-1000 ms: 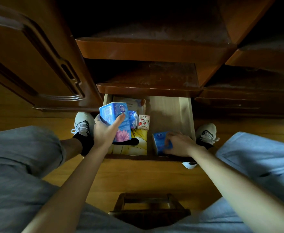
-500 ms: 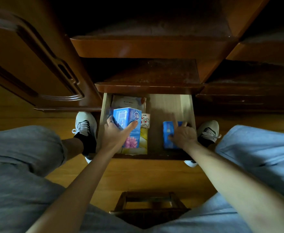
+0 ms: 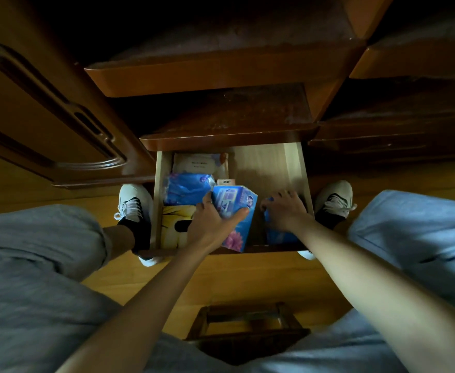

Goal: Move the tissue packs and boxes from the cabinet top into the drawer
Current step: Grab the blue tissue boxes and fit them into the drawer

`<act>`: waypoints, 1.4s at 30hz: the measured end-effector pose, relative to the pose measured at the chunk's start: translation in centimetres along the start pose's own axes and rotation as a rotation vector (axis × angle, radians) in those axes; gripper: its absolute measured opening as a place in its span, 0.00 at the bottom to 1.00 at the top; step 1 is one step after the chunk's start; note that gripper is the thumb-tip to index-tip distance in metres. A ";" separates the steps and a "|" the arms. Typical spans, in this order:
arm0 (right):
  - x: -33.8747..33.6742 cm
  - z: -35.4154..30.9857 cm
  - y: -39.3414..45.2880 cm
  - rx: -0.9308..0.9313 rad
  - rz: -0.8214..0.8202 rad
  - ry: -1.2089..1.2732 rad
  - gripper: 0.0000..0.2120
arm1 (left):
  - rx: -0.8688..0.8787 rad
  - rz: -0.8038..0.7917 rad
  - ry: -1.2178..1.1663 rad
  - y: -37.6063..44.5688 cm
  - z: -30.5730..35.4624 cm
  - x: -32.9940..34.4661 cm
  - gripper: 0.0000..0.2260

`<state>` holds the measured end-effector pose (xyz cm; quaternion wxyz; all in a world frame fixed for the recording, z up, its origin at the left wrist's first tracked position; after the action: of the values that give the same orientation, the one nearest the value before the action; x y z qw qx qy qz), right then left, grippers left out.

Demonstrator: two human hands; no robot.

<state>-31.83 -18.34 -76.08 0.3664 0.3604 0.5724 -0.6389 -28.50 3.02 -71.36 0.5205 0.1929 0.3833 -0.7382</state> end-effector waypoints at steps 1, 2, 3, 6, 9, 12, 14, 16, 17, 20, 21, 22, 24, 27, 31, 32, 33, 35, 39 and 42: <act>0.1 0.2 -0.2 0.021 0.058 0.098 0.22 | 0.002 0.015 0.038 -0.1 0.5 0.5 0.51; 0.2 0.4 -0.4 0.052 0.148 0.229 0.19 | 0.000 0.035 0.063 -0.1 0.9 1.0 0.52; -0.1 0.7 -0.7 0.091 0.222 0.379 0.17 | -0.007 0.052 0.081 -0.1 1.3 1.3 0.52; -2.6 0.8 -1.4 0.198 0.099 1.158 0.23 | -0.010 0.117 0.107 0.0 2.4 2.1 0.52; -4.6 0.1 -1.6 0.212 -0.041 1.465 0.38 | 0.082 0.004 0.068 0.6 3.1 2.5 0.40; -3.3 0.3 -1.9 0.267 0.001 1.306 0.33 | 0.053 -0.206 -0.103 0.9 1.7 2.8 0.13; -2.6 0.6 -1.8 0.297 -0.074 1.322 0.30 | -0.076 -0.122 -0.176 1.1 0.3 2.4 0.09; -2.6 0.5 -1.3 0.294 -0.110 1.238 0.29 | -0.125 0.036 -0.124 1.6 -1.1 1.3 0.10; -2.7 0.0 -1.0 0.266 -0.108 1.182 0.29 | -0.120 0.091 -0.086 1.9 -1.7 0.7 0.10; -2.6 -1.5 -0.8 0.208 -0.043 0.822 0.31 | -0.110 0.140 -0.096 2.5 -3.3 -0.3 0.09; -2.5 -1.5 -0.8 0.212 -0.023 0.735 0.31 | -0.110 0.139 -0.105 2.5 -3.7 -0.4 0.09; -2.3 -1.3 -0.7 0.216 -0.029 0.715 0.30 | -0.106 0.132 -0.103 2.4 -3.9 -0.3 0.09; -2.2 -0.6 -0.3 0.211 -0.094 0.772 0.26 | -0.055 0.114 -0.057 2.1 -3.8 0.0 0.11; -2.2 -0.1 0.3 0.191 -0.150 0.732 0.25 | 0.172 0.108 0.122 2.3 -2.8 0.5 0.13; -1.7 0.3 0.8 0.159 -0.059 0.470 0.29 | 0.432 0.050 0.362 3.6 -1.6 0.7 0.18; -1.7 0.4 1.0 0.146 -0.060 0.487 0.27 | 0.469 0.013 0.405 4.1 -1.5 0.8 0.19; -1.8 0.4 1.2 0.135 -0.074 0.530 0.24 | 0.503 -0.030 0.458 4.4 -1.5 1.0 0.20; -1.6 0.7 1.7 0.119 -0.126 0.627 0.21 | 0.581 -0.089 0.582 4.9 -1.7 1.4 0.21; -1.2 0.8 2.6 0.109 -0.283 0.835 0.19 | 0.647 -0.116 0.620 5.2 -2.6 2.1 0.29; -1.0 0.2 3.5 0.110 -0.310 0.938 0.19 | 0.605 -0.196 0.570 5.6 -2.7 2.5 0.44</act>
<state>-28.28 -18.76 -76.83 -0.0496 0.5384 0.6880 -0.4841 -24.61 2.64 -76.82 0.2409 0.4959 0.2946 -0.7805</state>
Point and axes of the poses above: each hand's wrist, its own y-axis towards the middle knuckle, its own x-axis out of the palm, z = x × y, the point moved 1 cm from there along y, towards the middle knuckle, and after that the axes turned 5 degrees about z, right-handed, at the moved point
